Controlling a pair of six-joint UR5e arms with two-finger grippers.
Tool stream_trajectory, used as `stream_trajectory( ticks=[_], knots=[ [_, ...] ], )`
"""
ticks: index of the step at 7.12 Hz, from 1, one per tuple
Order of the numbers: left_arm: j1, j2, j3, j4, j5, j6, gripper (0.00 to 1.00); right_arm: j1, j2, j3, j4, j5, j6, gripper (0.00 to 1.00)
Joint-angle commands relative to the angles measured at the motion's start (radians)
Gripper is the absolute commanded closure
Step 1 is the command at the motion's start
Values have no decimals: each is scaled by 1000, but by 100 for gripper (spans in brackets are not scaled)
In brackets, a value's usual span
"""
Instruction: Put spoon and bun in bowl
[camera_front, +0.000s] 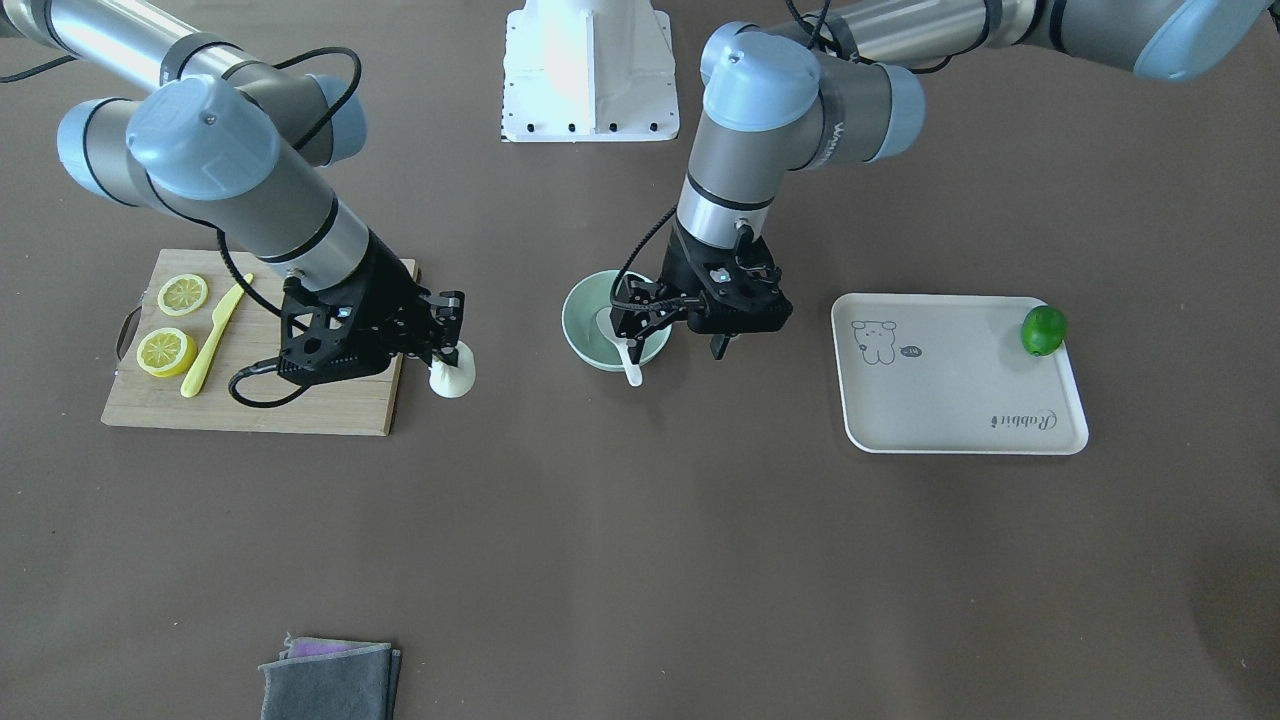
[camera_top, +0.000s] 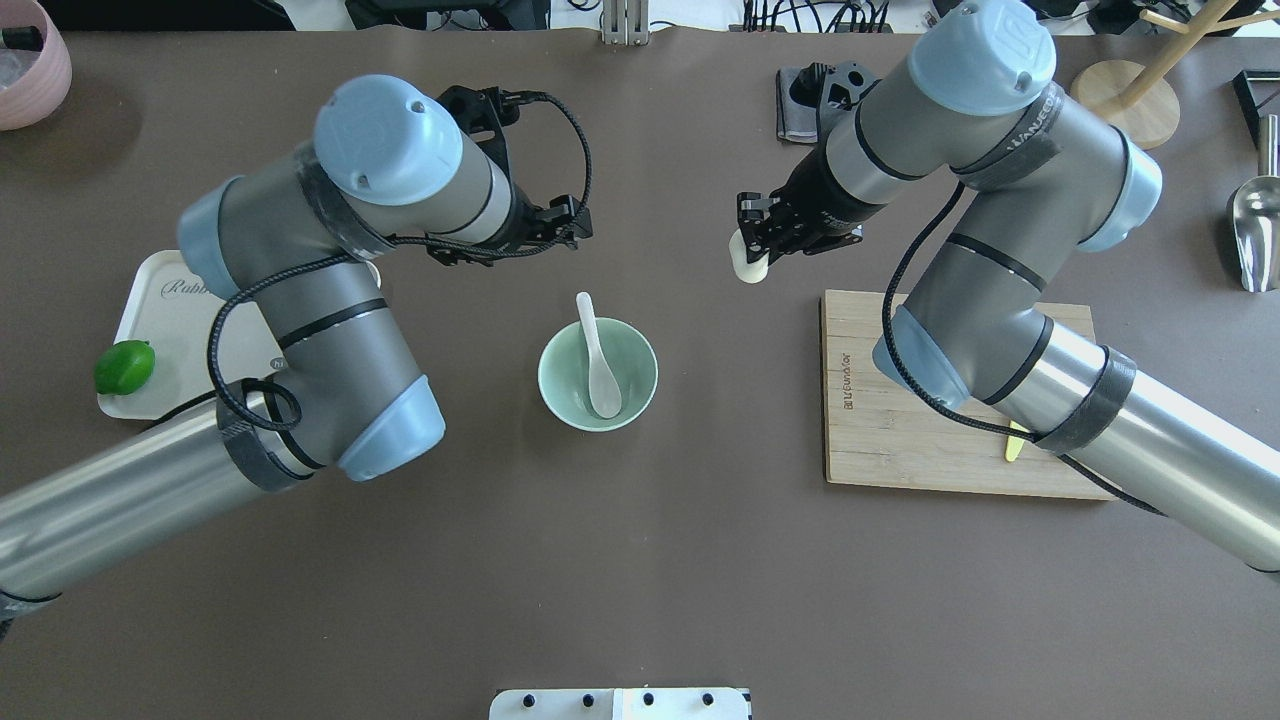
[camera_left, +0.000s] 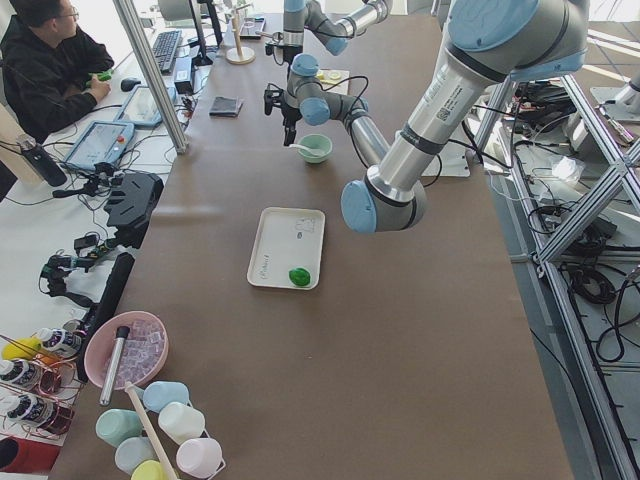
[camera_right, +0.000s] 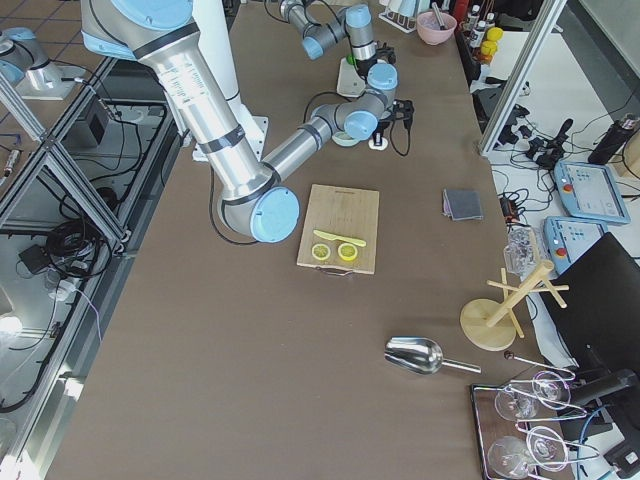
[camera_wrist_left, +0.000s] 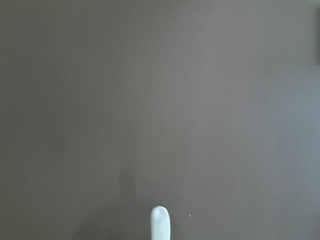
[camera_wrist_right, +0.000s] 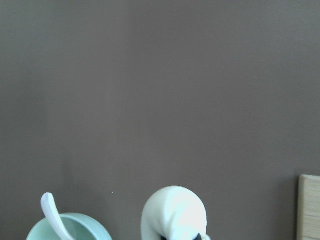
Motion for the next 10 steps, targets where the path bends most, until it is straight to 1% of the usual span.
stream_trajectory(
  ticks=[1, 2, 3, 4, 5, 7, 8, 9, 10],
  knots=[
    [-158, 153, -106, 87, -54, 356, 2, -102, 22, 26, 0, -83, 44, 100],
    [-203, 212, -118, 91, -65, 452, 2, -151, 37, 29, -2, -126, 45, 100],
    [-212, 262, -135, 83, -62, 494, 2, -201, 48, 29, 0, -175, 61, 100],
    [-247, 267, -135, 83, -70, 507, 2, -256, 60, 29, 0, -231, 92, 100],
    [-248, 270, -135, 83, -67, 513, 2, -292, 74, 26, 0, -270, 110, 100],
    [-251, 284, -135, 83, -65, 513, 2, -303, 82, 18, 0, -275, 114, 100],
    [-251, 289, -137, 81, -67, 512, 2, -305, 85, 16, 0, -273, 114, 98],
    [-251, 290, -132, 81, -67, 512, 2, -303, 97, 15, -3, -275, 115, 2],
    [-249, 304, -131, 80, -64, 513, 2, -303, 102, 15, -6, -273, 147, 0]
  ],
)
